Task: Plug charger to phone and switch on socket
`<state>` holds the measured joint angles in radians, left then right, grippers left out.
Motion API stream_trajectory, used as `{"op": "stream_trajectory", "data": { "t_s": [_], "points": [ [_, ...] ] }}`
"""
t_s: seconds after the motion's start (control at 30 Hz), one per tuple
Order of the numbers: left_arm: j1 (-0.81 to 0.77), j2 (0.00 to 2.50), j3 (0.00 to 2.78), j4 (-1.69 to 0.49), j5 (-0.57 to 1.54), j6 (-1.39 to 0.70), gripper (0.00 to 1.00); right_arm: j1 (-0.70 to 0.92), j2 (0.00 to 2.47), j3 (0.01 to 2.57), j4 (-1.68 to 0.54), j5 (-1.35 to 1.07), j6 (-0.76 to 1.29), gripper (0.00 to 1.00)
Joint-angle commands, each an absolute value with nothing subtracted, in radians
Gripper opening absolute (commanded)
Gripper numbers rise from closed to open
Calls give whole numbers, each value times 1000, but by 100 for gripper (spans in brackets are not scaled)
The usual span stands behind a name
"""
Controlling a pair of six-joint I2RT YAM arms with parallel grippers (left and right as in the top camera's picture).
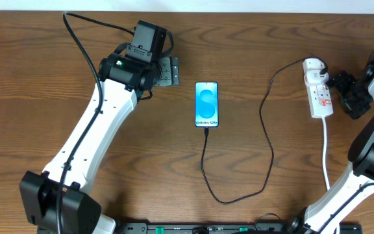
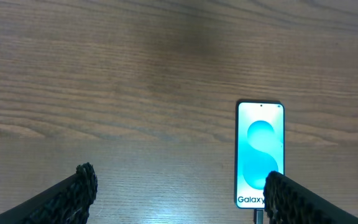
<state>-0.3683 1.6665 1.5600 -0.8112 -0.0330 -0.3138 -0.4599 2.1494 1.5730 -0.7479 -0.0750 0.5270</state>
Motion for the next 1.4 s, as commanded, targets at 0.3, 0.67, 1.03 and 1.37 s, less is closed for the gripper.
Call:
{"op": "stream_trajectory", "data": {
  "t_s": [0.3, 0.67, 1.03, 1.37],
  "points": [
    [-369, 1672, 1565, -815, -53, -308, 87, -456, 2163, 1544, -728, -174, 530, 99],
    [-369, 1672, 1565, -815, -54, -308, 88, -456, 2163, 1544, -724, -217, 531, 99],
    [-369, 1672, 1565, -815, -53, -308, 87, -456, 2163, 1544, -726, -217, 538, 99],
    [-369, 1672, 1565, -815, -54, -308, 87, -456, 2163, 1544, -741, -216, 538, 99]
  ]
}}
